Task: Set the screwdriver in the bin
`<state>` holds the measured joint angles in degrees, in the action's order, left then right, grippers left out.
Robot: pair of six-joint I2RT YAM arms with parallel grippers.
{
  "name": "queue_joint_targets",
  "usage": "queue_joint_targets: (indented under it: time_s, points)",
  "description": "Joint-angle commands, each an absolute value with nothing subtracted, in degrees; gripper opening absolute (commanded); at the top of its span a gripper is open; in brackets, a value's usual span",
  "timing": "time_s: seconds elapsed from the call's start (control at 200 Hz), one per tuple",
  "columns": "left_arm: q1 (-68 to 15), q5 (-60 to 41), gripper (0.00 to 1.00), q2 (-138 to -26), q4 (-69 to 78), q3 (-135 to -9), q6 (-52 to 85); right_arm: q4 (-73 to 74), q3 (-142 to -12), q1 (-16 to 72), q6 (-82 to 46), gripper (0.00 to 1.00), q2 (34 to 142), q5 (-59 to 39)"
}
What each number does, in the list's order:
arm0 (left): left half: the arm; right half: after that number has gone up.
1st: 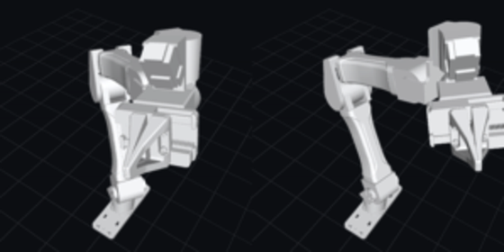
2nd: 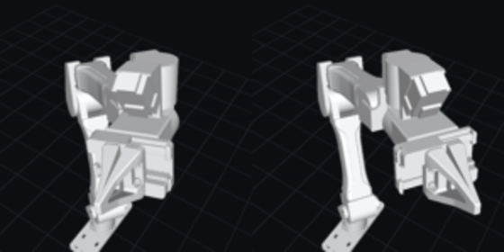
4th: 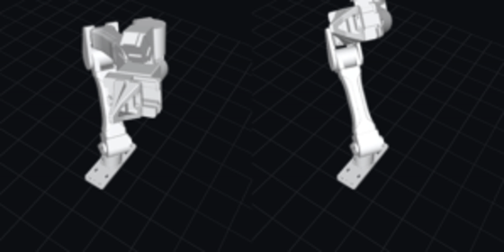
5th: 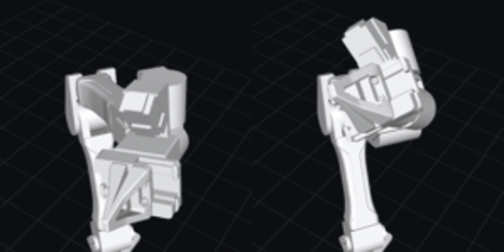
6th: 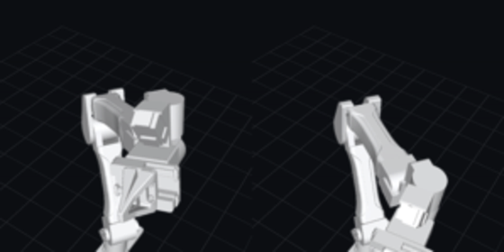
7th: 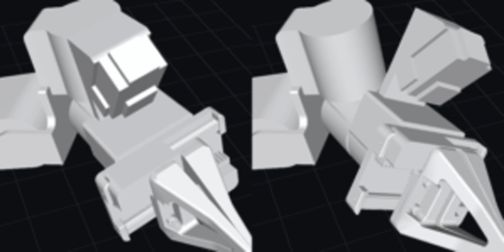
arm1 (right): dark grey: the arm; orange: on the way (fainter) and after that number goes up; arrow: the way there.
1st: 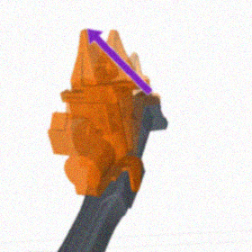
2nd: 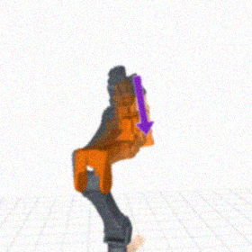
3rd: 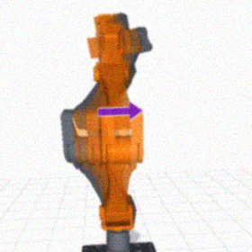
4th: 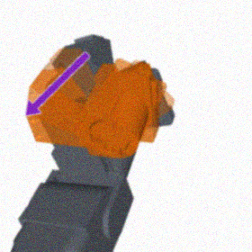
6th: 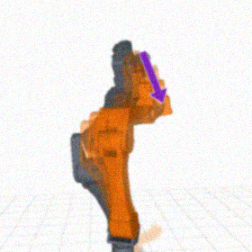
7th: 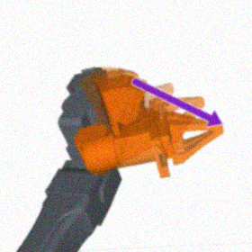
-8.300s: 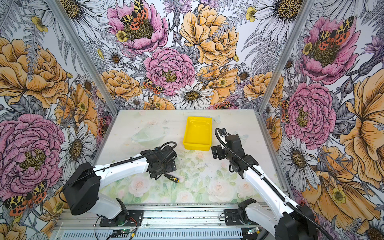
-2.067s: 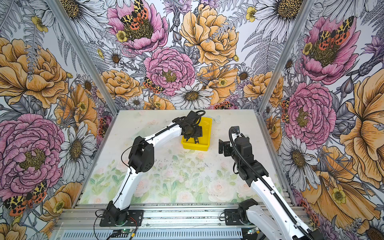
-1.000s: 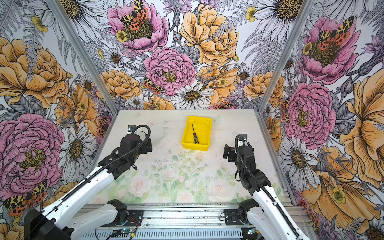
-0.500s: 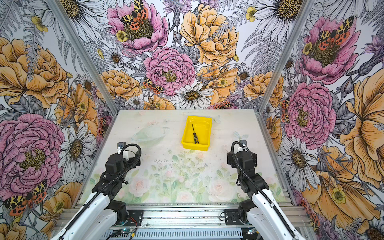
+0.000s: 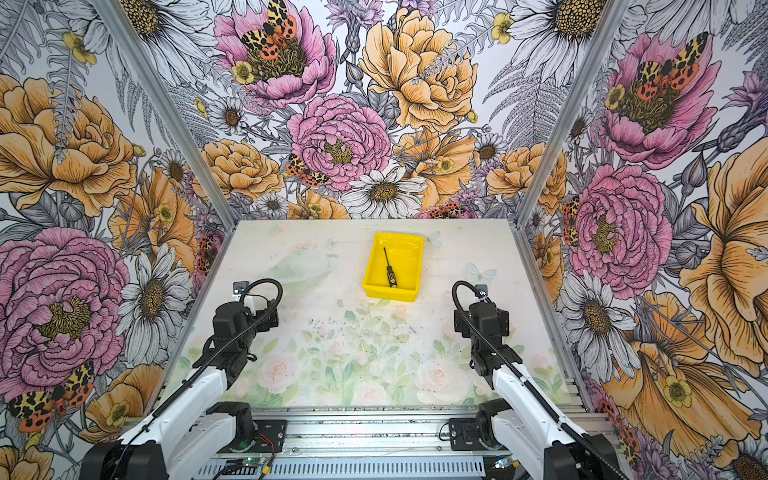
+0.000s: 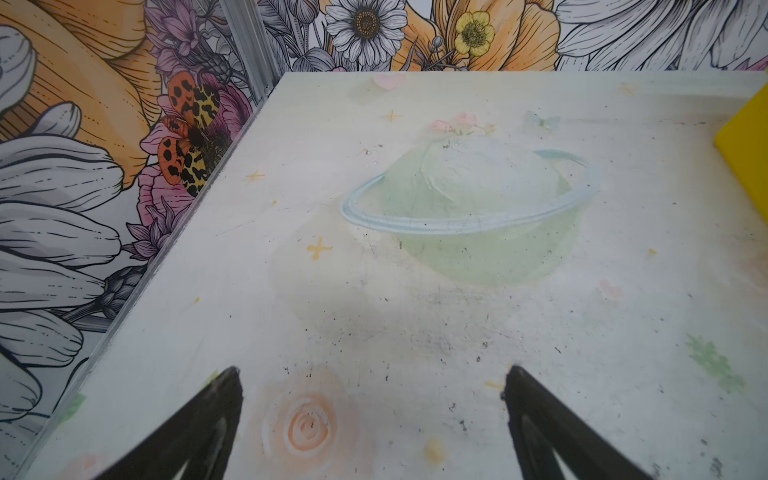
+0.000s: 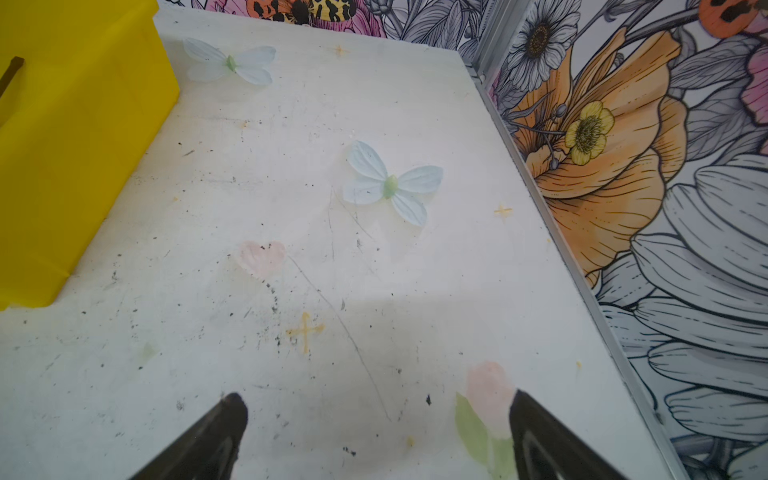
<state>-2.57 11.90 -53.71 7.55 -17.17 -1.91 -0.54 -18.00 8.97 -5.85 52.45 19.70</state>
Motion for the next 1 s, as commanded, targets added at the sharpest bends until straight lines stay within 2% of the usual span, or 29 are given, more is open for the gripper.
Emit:
queue_joint_targets:
  time_s: [0.0, 0.15, 0.616, 0.826, 0.951, 0.996]
  points:
    - [-1.6, 9.2, 0.98, -56.4, 16.0, -17.2, -2.2, 9.2, -17.1, 6.1, -4.9, 0.99, 53.3, 16.7]
    - [-0.8, 5.7, 0.99, -59.7, 22.2, -17.1, -2.6, 14.9, -17.4, 1.5, -6.5, 0.99, 57.2, 13.2]
    - [0.2, 2.0, 0.99, -72.0, 36.7, -19.8, -1.3, 31.5, -24.6, -0.3, -6.1, 0.99, 76.7, 8.9]
    - [0.4, 1.3, 0.99, -79.6, 40.6, -23.7, -1.3, 33.9, -28.9, -0.9, -5.9, 1.0, 83.5, 8.1]
    - [2.6, 0.9, 0.99, -87.6, 47.8, -24.2, 0.7, 36.1, -29.0, -1.3, -6.6, 1.0, 86.0, 10.0]
    - [2.2, 1.0, 0.99, -87.1, 46.9, -24.0, 0.2, 35.8, -29.5, -1.1, -6.4, 0.99, 86.5, 10.2]
